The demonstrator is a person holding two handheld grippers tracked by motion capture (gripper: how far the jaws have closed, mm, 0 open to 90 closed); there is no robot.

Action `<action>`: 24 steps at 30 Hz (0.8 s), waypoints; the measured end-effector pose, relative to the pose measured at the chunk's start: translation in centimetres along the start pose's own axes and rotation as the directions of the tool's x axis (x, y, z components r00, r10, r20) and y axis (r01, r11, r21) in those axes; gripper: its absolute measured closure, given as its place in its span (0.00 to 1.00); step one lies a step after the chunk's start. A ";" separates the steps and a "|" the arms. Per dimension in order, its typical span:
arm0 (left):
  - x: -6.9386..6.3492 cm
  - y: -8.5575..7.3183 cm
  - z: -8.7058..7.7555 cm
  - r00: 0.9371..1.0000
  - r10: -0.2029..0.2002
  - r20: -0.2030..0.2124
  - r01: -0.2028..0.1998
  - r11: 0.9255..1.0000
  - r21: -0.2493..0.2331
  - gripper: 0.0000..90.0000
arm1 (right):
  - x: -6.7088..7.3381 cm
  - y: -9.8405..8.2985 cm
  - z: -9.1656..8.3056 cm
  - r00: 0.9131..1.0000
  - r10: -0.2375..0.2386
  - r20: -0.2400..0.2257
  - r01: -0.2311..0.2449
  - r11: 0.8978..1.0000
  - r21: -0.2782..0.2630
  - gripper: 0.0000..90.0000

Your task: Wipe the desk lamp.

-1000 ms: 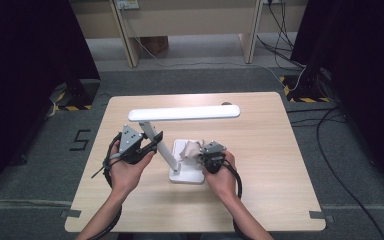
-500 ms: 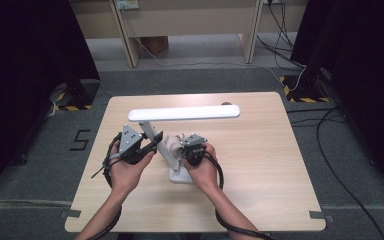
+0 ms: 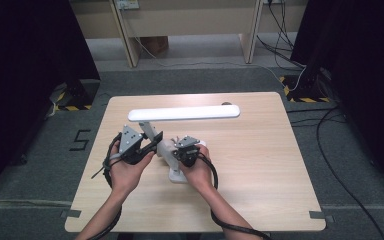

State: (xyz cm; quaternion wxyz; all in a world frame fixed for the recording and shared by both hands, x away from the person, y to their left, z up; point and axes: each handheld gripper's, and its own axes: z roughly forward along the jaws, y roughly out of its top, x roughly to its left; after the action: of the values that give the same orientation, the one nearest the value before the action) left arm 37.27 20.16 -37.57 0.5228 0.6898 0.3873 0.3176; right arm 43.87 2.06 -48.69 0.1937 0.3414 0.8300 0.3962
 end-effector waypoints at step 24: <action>-0.1 0.0 0.0 1.000 0.002 -0.007 -0.002 1.000 0.000 0.71 | -2.9 -3.2 -1.8 0.996 0.039 0.077 -0.041 0.999 0.032 0.94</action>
State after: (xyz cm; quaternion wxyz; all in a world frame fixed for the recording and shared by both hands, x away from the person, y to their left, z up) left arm 37.22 20.06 -37.61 0.5211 0.6889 0.3886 0.3206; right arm 43.47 -2.37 -49.96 0.2117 0.3762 0.8214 0.3727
